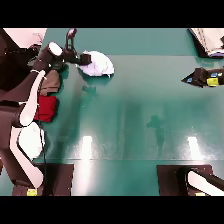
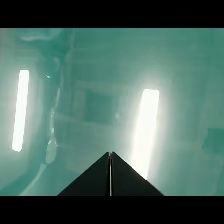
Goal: Fold the shirts.
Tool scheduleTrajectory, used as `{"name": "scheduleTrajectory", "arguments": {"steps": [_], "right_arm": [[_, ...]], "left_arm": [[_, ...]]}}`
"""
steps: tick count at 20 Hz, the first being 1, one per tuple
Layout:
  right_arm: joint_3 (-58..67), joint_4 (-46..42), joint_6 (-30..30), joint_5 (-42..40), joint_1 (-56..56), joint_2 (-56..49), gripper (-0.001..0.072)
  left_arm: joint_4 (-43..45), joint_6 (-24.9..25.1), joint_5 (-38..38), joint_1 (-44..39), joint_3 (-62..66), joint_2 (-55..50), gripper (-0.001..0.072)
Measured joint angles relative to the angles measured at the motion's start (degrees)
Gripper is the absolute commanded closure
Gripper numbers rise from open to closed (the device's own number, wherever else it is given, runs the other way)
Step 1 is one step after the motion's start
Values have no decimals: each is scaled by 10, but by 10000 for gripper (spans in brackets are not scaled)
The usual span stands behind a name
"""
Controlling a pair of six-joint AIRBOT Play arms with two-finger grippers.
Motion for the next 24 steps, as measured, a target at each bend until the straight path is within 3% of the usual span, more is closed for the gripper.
{"name": "scheduleTrajectory", "arguments": {"steps": [5, 9, 14, 18, 24], "right_arm": [[110, -2, 0, -5, 0, 30, 696], [206, -2, -1, -7, 0, 36, 695], [264, -2, -1, 8, 0, 37, 696], [274, -3, -1, 40, 0, 37, 696], [277, -3, -1, 62, 0, 36, 696]], "left_arm": [[-98, 103, -90, -16, 53, 146, 684], [-147, 150, -185, -65, 46, 263, 683], [-85, 181, -242, -137, -79, 334, 682], [-1, 158, -194, -144, -201, 318, 670], [32, 76, -181, -74, -251, 285, 671]]}}
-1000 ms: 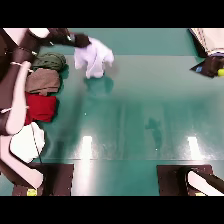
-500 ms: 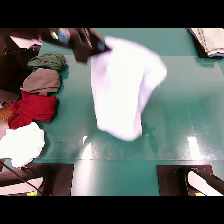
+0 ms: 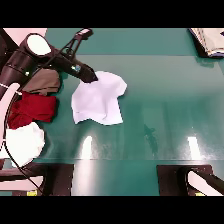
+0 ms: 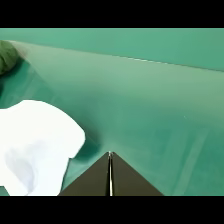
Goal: Fold the shirts.
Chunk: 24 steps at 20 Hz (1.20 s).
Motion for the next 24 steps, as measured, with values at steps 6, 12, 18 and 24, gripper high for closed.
{"name": "scheduleTrajectory", "arguments": {"steps": [6, 12, 18, 24], "right_arm": [[0, 0, 0, 5, 0, -2, 696], [0, 0, 0, 7, 0, -2, 695], [0, 0, 0, 10, 0, -18, 696], [0, 3, 0, 15, 1, -52, 695]], "left_arm": [[6, -38, 48, 19, -33, -13, 18], [64, -61, 2, 68, -40, -14, 114], [80, -56, -50, 152, -176, 52, 85], [21, -3, 57, 168, -313, 80, 491]]}}
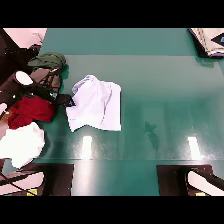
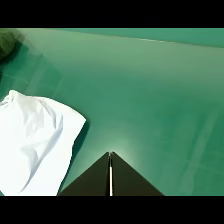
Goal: Fold the shirts.
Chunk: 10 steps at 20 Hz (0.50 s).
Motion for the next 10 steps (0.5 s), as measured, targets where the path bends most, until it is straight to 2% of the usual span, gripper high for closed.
{"name": "scheduleTrajectory", "arguments": {"steps": [1, 5, 7, 8, 10], "right_arm": [[0, 0, 0, 0, 3, -7, 696], [0, 1, 0, -2, 42, -55, 676], [0, 1, 0, -8, 77, -97, 192], [0, 1, 0, -12, 98, -124, 146], [0, 1, 0, -27, 143, -186, 147]], "left_arm": [[-7, 3, 12, 0, -9, 1, 680], [-15, 7, 25, 5, -12, 7, 684], [-10, 0, 22, 7, 8, 17, 683], [-9, -2, 17, 8, 20, 24, 683], [-7, -6, 3, 9, 45, 37, 683]]}}
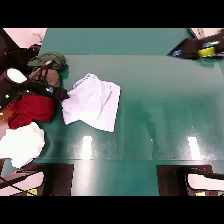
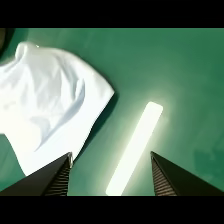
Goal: Fold the shirts.
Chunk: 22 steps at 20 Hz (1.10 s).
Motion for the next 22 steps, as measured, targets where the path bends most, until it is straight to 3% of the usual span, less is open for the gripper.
{"name": "scheduleTrajectory", "arguments": {"steps": [7, 14, 15, 17, 18, 22], "right_arm": [[2, 1, 0, -107, 134, -216, 157], [3, 8, -1, -202, 190, -289, 163], [3, 9, -1, -214, 196, -292, 278], [3, 0, -1, -228, 206, -297, 653], [3, -2, 0, -232, 210, -298, 698], [3, -10, -3, -243, 213, -274, 701]], "left_arm": [[4, -5, -40, 1, 31, 16, 683], [2, -12, -48, 1, 34, 18, 682], [1, -14, -49, 1, 34, 18, 682], [-3, -17, -49, 1, 34, 18, 683], [-5, -19, -50, 1, 34, 18, 683], [-25, -21, -61, 1, 49, 19, 684]]}}
